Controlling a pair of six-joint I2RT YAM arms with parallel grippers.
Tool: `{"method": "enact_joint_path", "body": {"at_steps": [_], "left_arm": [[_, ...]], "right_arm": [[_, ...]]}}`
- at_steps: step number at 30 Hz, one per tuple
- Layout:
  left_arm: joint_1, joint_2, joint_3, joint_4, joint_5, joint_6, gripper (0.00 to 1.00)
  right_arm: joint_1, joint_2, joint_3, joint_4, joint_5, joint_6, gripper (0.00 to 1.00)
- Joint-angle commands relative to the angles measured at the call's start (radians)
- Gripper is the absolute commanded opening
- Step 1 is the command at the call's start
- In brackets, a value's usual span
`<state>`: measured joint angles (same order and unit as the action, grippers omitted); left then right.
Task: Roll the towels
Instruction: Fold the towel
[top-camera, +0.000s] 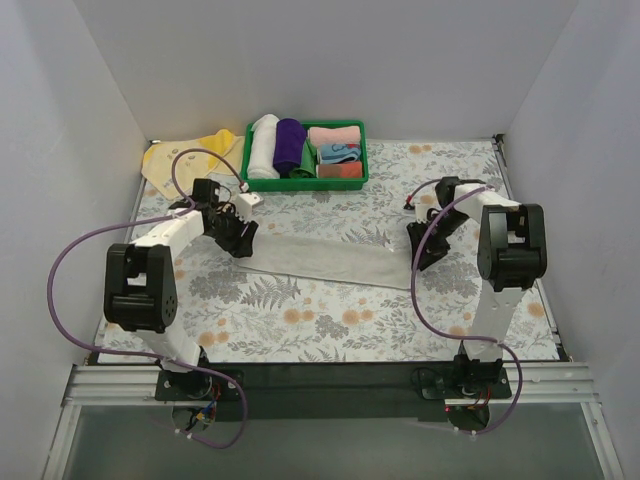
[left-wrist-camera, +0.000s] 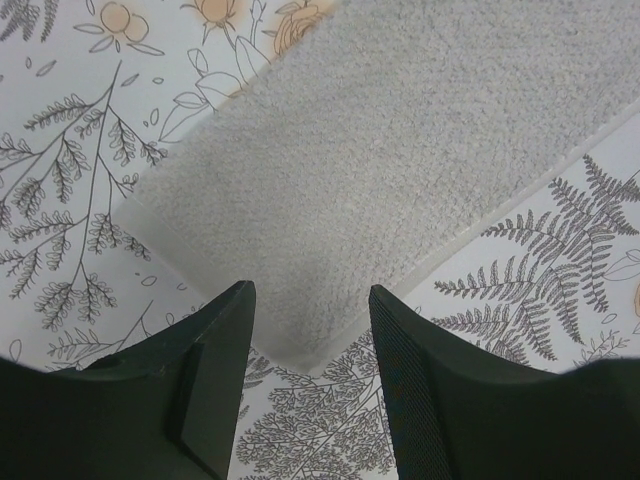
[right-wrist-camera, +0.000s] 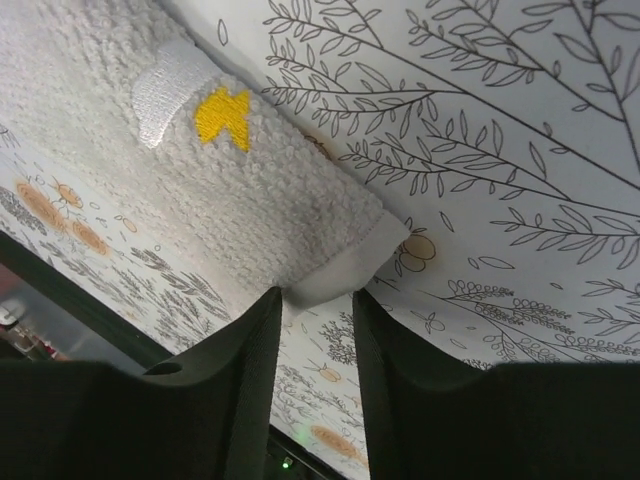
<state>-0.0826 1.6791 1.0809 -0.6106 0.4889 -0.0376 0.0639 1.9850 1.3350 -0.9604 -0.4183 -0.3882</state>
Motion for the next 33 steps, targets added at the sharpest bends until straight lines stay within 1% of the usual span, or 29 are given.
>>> {"method": "enact_joint_path", "body": {"at_steps": [1, 2, 3, 5, 6, 7, 10, 13, 14, 17, 21, 22, 24, 27, 33], "left_arm": [[-0.003, -0.056, -0.025, 0.038, -0.013, -0.016, 0.46], [-0.005, -0.058, -0.032, 0.041, -0.013, -0.021, 0.46], [-0.005, -0.059, -0.036, 0.043, -0.007, -0.022, 0.44], [-0.005, -0.064, -0.052, 0.043, -0.001, -0.025, 0.42], [-0.006, -0.064, -0.055, 0.043, 0.002, -0.025, 0.41], [-0.008, -0.067, -0.059, 0.043, 0.005, -0.025, 0.40], [-0.009, -0.078, -0.064, 0.038, 0.002, -0.024, 0.39], [-0.009, -0.088, -0.064, 0.038, 0.007, -0.031, 0.39], [-0.009, -0.090, -0.062, 0.038, 0.007, -0.034, 0.40], [-0.009, -0.091, -0.059, 0.046, 0.011, -0.053, 0.41], [-0.011, -0.096, -0.058, 0.069, 0.010, -0.079, 0.43], [-0.009, -0.096, -0.056, 0.074, 0.008, -0.082, 0.43], [-0.009, -0.094, -0.055, 0.081, 0.004, -0.090, 0.43], [-0.011, -0.091, -0.049, 0.083, -0.001, -0.093, 0.43], [-0.011, -0.111, -0.052, 0.081, -0.007, -0.073, 0.43]], "right_arm": [[0.007, 0.034, 0.003, 0.081, 0.042, 0.043, 0.35], [0.008, 0.041, 0.012, 0.089, 0.058, 0.043, 0.30], [0.010, 0.061, 0.024, 0.095, 0.090, 0.046, 0.27], [0.011, 0.086, 0.084, 0.110, 0.117, 0.040, 0.22], [0.013, 0.118, 0.110, 0.111, 0.140, 0.038, 0.22], [0.013, 0.133, 0.172, 0.108, 0.148, 0.035, 0.22], [0.025, 0.172, 0.275, 0.094, 0.164, 0.025, 0.22], [0.027, 0.161, 0.319, 0.062, 0.144, 0.025, 0.30], [0.028, 0.147, 0.319, 0.057, 0.141, 0.026, 0.37], [0.019, 0.071, 0.268, 0.051, 0.148, 0.043, 0.47], [0.011, -0.030, 0.184, 0.054, 0.106, 0.110, 0.51], [0.011, -0.034, 0.173, 0.052, 0.092, 0.123, 0.51], [0.013, -0.019, 0.147, 0.057, 0.078, 0.143, 0.47], [0.013, 0.015, 0.130, 0.086, 0.102, 0.175, 0.41], [0.014, 0.052, 0.109, 0.146, 0.096, 0.210, 0.38]]}}
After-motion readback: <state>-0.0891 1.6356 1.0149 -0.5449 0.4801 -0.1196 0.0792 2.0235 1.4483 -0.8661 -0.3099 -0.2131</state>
